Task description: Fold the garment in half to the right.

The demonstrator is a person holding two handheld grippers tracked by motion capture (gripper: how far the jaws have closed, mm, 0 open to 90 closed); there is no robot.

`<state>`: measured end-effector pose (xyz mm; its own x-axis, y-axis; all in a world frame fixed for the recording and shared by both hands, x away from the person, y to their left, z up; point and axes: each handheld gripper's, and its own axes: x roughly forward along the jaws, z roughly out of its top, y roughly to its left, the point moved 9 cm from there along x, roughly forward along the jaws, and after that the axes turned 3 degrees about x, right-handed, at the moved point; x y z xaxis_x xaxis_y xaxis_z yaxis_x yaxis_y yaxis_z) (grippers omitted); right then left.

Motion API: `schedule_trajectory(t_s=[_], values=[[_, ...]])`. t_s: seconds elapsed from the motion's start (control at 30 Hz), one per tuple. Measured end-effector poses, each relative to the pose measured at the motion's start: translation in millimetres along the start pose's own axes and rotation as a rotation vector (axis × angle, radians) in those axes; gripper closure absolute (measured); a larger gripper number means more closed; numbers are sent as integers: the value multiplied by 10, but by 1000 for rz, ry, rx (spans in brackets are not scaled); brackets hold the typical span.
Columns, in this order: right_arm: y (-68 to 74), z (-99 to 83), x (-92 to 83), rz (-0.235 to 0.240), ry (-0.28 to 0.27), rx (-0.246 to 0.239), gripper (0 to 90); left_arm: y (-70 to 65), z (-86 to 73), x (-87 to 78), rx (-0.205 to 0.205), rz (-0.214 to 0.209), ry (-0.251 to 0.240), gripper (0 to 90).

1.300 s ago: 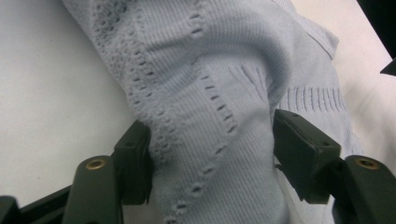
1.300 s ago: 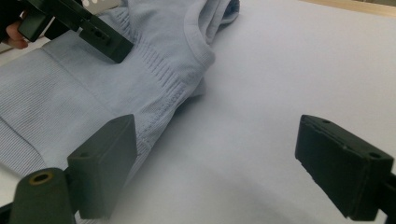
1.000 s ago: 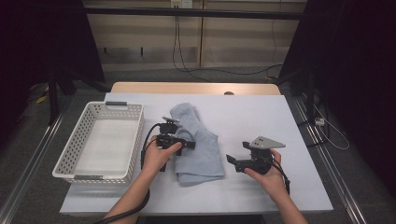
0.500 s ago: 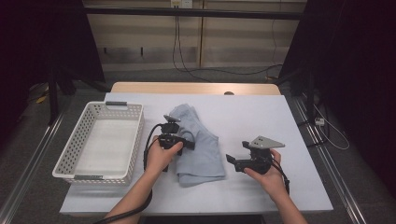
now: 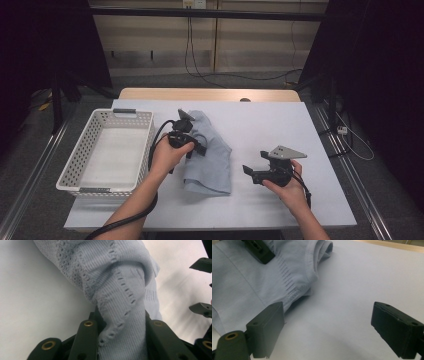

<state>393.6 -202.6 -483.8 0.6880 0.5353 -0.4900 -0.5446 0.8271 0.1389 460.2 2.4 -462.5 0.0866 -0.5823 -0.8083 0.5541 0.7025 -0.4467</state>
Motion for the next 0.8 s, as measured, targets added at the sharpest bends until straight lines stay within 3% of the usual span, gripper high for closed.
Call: schedule_trajectory(t_s=[0.8], values=[[49,53,8,15,-16,-4,81,127,80,-456,40,145,129,723]])
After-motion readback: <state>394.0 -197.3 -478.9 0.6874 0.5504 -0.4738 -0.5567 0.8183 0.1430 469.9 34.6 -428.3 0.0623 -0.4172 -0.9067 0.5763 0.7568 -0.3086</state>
